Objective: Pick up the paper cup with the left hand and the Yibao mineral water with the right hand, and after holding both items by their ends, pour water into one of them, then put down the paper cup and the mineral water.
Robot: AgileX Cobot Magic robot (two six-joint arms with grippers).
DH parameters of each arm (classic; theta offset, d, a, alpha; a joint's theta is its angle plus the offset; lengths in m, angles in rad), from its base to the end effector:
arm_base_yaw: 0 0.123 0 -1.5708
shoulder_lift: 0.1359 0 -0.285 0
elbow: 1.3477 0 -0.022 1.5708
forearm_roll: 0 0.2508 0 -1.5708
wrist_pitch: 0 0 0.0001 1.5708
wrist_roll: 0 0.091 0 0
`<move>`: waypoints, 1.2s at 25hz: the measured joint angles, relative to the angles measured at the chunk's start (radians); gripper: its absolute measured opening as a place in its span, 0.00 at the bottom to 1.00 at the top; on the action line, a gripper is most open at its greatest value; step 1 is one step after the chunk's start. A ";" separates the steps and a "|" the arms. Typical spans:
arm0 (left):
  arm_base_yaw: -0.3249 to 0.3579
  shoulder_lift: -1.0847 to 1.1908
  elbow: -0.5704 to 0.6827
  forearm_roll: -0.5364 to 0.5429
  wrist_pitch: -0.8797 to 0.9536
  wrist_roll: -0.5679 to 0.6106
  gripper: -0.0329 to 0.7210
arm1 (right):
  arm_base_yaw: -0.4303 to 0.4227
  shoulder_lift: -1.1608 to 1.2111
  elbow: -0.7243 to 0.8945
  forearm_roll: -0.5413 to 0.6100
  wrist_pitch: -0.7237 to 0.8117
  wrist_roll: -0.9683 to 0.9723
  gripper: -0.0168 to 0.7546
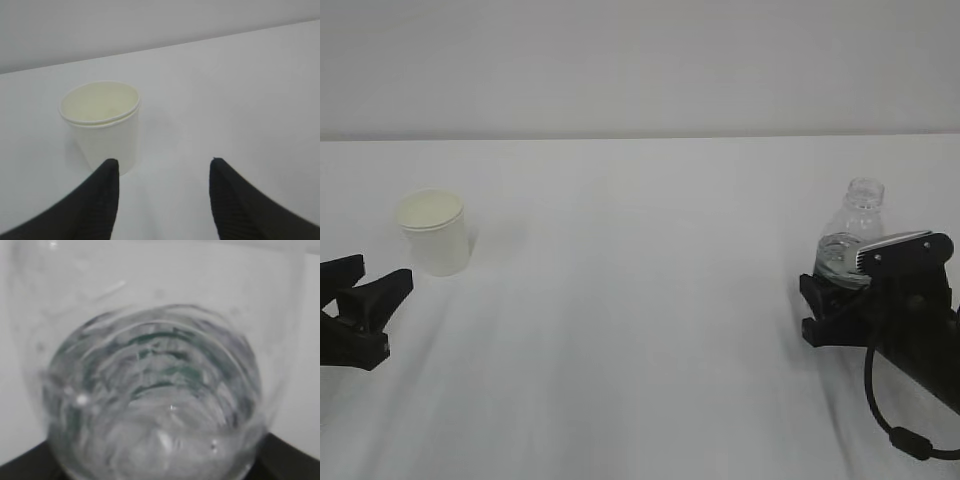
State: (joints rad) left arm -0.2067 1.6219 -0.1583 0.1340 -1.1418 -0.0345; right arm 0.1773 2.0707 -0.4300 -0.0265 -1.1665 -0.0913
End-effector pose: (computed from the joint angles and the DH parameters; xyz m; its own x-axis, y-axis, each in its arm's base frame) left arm 0.2040 -0.0541 0.1398 -0.2238 0.0688 -0.9722 0.3242 0.9460 -0.0077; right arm 0.2750 0.0515 0.0675 -0.3495 -0.1658 -0.9221 -0.2352 0.9682 -0.0849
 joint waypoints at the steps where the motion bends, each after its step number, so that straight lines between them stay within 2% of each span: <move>1: 0.000 0.000 0.000 0.000 0.000 0.001 0.59 | 0.000 -0.008 0.008 0.000 0.005 -0.001 0.62; 24: 0.000 0.000 0.000 0.000 0.000 0.004 0.59 | 0.000 -0.126 0.092 0.000 0.043 -0.003 0.61; 30: 0.000 0.000 0.000 0.000 0.000 0.004 0.59 | 0.000 -0.126 0.097 0.000 0.046 -0.003 0.57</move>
State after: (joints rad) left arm -0.2067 1.6219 -0.1583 0.1340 -1.1418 -0.0309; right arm 0.1773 1.9451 -0.3331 -0.0265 -1.1209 -0.0943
